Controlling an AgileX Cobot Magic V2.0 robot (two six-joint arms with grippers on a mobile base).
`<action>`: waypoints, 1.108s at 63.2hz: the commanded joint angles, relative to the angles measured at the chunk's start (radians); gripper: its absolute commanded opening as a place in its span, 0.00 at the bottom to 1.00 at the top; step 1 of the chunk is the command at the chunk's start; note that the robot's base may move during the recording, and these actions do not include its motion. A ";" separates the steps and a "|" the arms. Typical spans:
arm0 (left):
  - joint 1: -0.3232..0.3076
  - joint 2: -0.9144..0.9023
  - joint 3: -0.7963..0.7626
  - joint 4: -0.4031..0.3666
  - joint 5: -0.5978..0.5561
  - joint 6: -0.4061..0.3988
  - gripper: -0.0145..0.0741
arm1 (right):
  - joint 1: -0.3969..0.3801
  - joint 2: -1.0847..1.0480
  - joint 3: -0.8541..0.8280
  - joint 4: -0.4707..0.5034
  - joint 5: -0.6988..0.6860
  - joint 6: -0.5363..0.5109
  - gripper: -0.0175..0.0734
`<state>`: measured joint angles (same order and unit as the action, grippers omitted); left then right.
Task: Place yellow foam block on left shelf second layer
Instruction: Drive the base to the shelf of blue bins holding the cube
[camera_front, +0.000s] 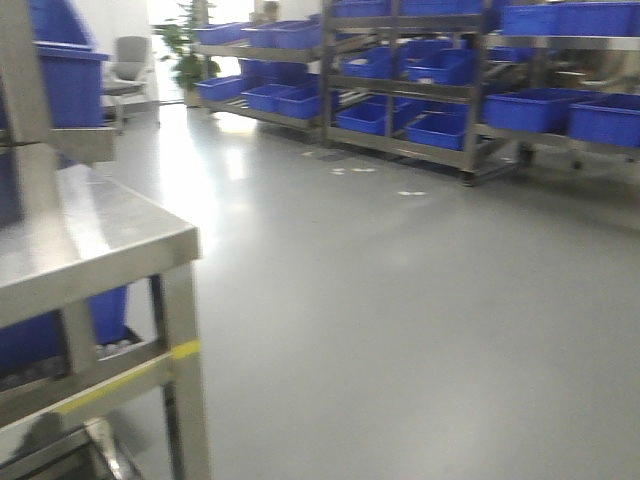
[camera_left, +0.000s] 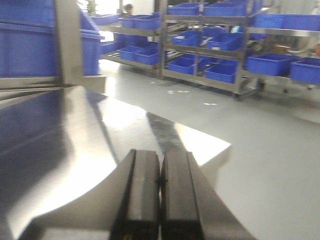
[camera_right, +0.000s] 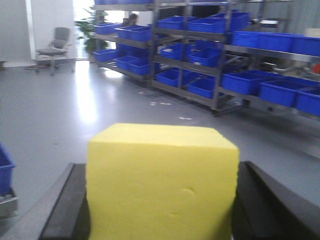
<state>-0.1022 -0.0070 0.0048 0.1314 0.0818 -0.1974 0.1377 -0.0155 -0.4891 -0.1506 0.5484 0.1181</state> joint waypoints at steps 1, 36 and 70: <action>-0.005 0.006 0.026 -0.007 -0.088 -0.004 0.32 | -0.001 0.007 -0.028 -0.013 -0.089 -0.012 0.53; -0.005 0.006 0.026 -0.007 -0.088 -0.004 0.32 | -0.001 0.007 -0.028 -0.013 -0.089 -0.012 0.53; -0.005 0.006 0.026 -0.007 -0.088 -0.004 0.32 | -0.001 0.007 -0.028 -0.013 -0.089 -0.012 0.53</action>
<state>-0.1022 -0.0070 0.0048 0.1314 0.0818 -0.1974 0.1377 -0.0155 -0.4891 -0.1506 0.5484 0.1177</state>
